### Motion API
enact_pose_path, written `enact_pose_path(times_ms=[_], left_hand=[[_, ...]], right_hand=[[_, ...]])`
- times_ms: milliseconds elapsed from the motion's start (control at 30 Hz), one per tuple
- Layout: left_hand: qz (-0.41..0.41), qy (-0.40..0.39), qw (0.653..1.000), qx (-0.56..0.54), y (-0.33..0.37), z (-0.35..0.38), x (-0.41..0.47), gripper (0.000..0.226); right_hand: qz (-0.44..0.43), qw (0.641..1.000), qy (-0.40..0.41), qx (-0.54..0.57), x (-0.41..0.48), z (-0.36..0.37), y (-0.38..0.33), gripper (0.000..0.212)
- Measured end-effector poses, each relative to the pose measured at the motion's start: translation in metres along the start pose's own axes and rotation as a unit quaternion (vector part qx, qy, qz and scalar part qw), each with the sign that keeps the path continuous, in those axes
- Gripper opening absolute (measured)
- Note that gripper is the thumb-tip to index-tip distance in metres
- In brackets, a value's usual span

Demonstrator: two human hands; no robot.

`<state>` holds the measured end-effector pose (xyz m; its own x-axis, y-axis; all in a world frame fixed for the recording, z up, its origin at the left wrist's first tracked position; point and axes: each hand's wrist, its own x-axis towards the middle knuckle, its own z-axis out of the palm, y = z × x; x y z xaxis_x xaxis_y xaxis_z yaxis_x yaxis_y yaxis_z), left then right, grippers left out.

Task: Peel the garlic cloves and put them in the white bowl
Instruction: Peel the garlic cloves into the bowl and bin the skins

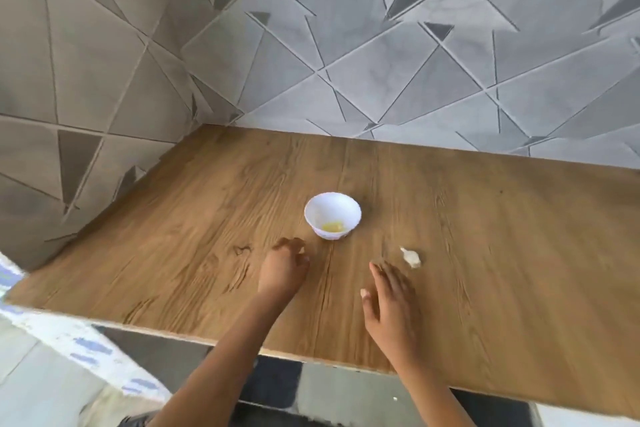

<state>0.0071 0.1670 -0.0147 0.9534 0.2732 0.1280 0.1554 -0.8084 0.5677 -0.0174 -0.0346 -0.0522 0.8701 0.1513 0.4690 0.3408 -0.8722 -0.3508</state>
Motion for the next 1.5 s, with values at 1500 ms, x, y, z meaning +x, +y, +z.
enact_pose_path(times_ms=[1500], left_hand=[[0.278,-0.212,0.937,-0.006,0.142,0.078,0.038,0.023]], right_hand=[[0.159,0.974,-0.051,0.152,-0.001,-0.048,0.076,0.044]])
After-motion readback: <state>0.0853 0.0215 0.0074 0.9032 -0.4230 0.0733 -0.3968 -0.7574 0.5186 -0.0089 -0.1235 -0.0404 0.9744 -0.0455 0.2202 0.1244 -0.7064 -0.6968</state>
